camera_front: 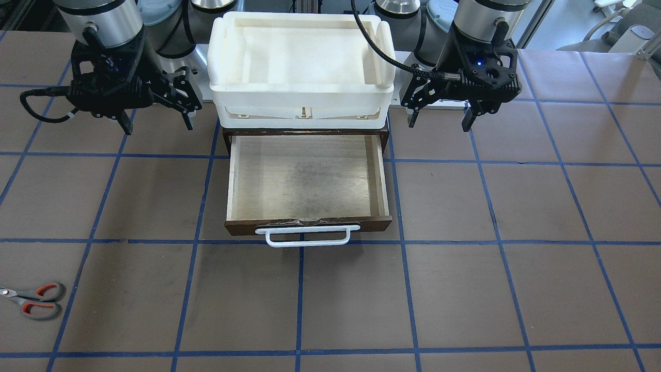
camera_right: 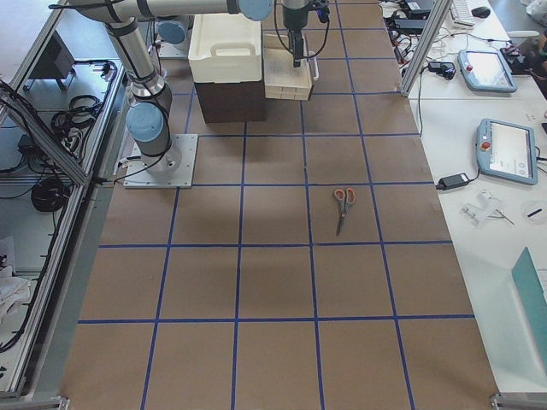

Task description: Put scissors in drawer and close it

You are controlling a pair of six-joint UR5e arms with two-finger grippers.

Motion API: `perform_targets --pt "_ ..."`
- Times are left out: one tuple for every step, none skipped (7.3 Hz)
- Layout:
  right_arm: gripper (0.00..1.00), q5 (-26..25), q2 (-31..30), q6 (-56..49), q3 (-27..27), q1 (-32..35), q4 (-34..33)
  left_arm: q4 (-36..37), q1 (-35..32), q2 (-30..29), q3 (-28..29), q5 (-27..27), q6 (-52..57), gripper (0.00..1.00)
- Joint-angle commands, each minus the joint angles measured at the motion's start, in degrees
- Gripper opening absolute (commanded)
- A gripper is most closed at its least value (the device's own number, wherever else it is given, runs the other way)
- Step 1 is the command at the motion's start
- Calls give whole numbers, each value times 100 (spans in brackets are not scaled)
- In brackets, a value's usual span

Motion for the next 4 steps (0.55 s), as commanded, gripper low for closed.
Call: perform_targets --pt "100 -3 18 10 0 -10 -18 10 0 -15 0 -11 16 100" --pt "100 5 18 10 0 -10 -9 10 0 -15 0 -11 34 100" --pt "100 5 27 -7 9 -45 -9 19 9 -7 0 -11 34 100" --pt "100 5 36 -94 9 -45 17 10 9 -15 0 -11 34 100"
